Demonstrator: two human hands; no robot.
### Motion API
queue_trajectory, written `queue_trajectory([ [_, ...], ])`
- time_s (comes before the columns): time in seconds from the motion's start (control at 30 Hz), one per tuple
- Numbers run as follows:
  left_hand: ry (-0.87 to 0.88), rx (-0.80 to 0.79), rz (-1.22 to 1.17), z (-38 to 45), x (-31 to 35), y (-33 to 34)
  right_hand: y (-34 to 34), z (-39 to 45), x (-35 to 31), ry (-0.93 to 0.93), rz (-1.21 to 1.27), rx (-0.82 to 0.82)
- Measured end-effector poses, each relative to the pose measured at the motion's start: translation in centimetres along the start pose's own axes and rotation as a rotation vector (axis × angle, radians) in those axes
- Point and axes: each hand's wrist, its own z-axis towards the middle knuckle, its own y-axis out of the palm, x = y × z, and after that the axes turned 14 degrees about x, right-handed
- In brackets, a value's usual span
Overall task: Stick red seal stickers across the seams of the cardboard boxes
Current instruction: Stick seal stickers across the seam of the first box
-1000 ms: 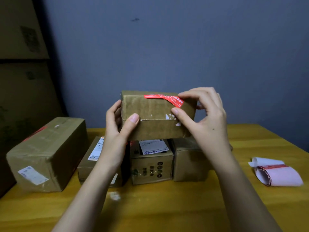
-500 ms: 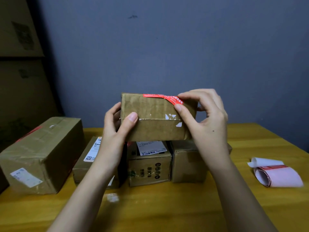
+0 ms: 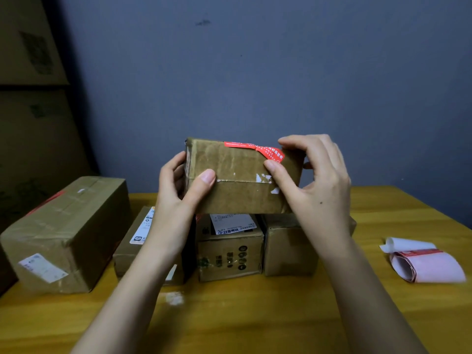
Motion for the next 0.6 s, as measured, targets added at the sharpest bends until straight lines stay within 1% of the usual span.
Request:
queue_trajectory([
  [0.13, 0.004, -0.005, -0.008, 0.0, 0.0, -0.1, 0.2, -0.2, 0.2, -0.036, -0.008, 0.025],
  [0.23, -0.002, -0.008, -0.011, 0.0, 0.0, 0.0, 0.2, -0.3, 0.4, -0.134, -0.062, 0.061],
  [0.43, -0.023, -0.021, -0.006, 0.0, 0.1, -0.1, 0.5, -0.7, 1.0, -0.361, -0.215, 0.234],
  [0.6, -0.040, -0.035, -0.001, 0.1, 0.3, -0.2, 0.4, -0.7, 1.6, -0.446, -0.229, 0.307],
])
